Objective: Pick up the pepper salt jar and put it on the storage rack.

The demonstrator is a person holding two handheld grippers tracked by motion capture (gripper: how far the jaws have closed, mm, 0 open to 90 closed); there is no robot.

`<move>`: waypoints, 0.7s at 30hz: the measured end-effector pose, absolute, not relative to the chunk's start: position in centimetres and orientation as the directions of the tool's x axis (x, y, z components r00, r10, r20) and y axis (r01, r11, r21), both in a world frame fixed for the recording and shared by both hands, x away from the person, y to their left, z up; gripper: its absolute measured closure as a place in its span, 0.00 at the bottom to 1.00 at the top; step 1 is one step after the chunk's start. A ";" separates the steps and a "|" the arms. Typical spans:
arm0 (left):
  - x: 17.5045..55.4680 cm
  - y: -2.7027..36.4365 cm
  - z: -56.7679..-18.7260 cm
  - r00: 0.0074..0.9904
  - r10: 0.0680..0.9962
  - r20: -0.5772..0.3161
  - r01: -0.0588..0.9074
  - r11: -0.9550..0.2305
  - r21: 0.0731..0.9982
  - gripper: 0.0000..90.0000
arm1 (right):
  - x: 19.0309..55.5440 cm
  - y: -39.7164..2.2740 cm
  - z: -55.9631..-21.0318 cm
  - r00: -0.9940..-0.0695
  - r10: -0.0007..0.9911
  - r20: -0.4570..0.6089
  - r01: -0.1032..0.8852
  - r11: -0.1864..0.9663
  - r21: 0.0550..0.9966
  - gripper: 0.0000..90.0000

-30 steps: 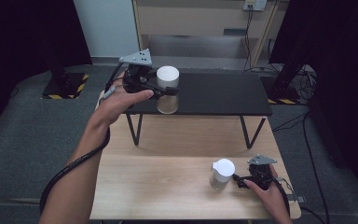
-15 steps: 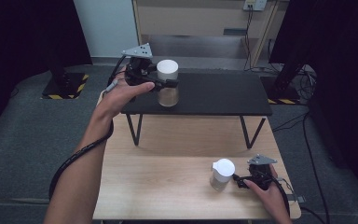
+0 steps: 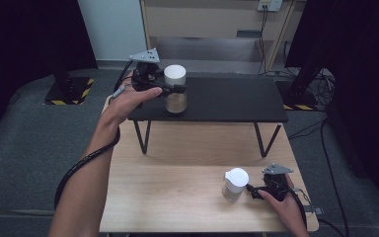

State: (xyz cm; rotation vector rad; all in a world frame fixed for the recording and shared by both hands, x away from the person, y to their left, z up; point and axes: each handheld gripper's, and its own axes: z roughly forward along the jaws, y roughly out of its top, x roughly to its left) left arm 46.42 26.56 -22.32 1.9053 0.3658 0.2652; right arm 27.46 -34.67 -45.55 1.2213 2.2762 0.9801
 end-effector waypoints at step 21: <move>47.1 26.9 -23.3 0.921 0.390 -0.007 0.149 -0.336 0.930 0.37 | 27.5 -34.7 -45.5 -0.552 0.834 -0.001 0.572 0.380 0.727 0.01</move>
